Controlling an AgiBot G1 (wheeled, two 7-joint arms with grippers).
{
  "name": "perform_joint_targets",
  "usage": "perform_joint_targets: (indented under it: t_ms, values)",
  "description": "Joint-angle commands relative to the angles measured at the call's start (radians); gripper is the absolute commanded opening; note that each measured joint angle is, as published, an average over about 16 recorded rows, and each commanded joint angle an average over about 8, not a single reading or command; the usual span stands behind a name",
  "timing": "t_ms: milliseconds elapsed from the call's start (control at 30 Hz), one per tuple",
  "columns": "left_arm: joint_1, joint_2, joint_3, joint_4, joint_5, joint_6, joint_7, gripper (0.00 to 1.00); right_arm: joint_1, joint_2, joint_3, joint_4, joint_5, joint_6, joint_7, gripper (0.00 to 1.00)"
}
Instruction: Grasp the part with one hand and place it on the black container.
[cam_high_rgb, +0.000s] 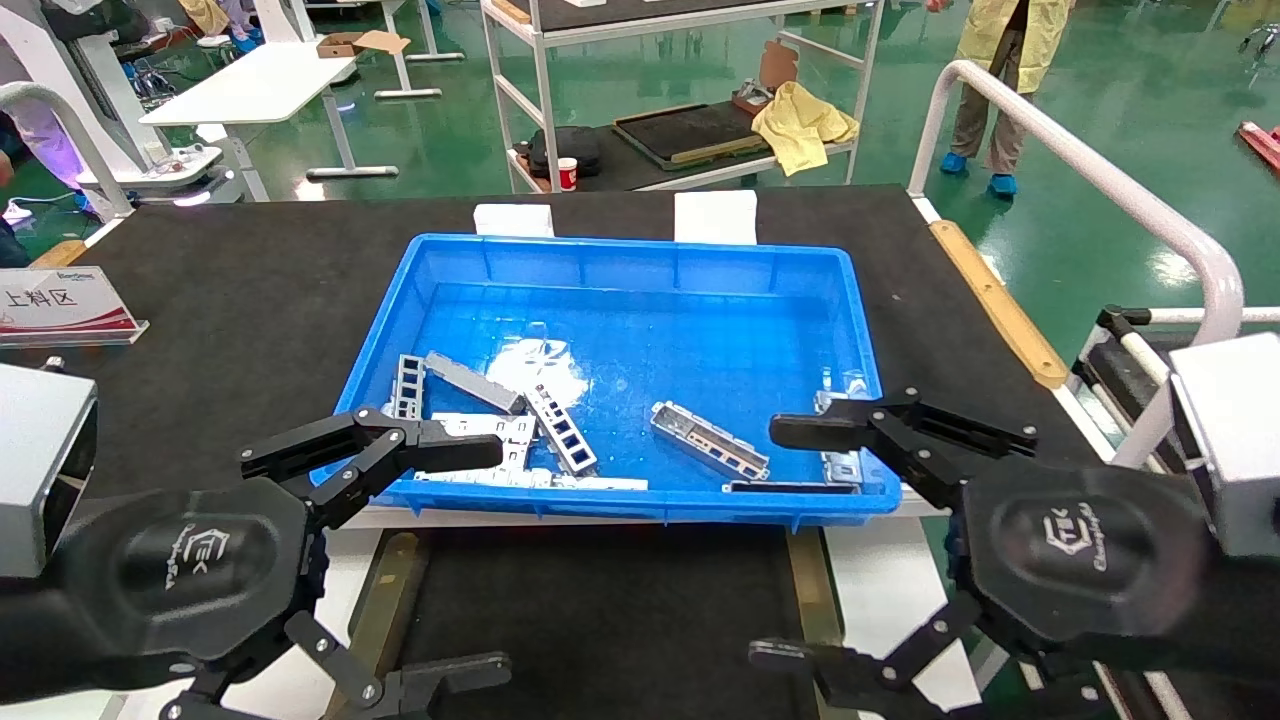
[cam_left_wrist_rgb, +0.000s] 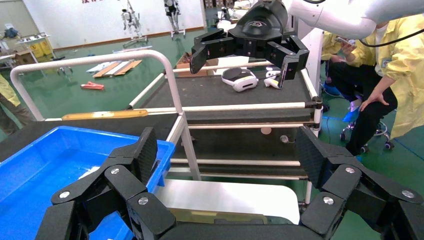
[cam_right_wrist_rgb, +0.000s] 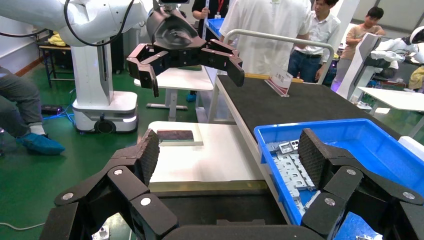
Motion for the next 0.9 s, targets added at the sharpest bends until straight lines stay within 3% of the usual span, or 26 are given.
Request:
perform_joint_targets:
  t_ms: [33, 900]
  values:
    - [0.0, 0.0, 0.0, 0.0, 0.0, 0.0, 0.0, 1.0, 0.0, 0.0, 0.0, 0.0, 0.0, 0.0, 0.0, 1.0]
    - [0.0, 0.0, 0.0, 0.0, 0.0, 0.0, 0.0, 1.0, 0.0, 0.0, 0.0, 0.0, 0.0, 0.0, 0.0, 1.0]
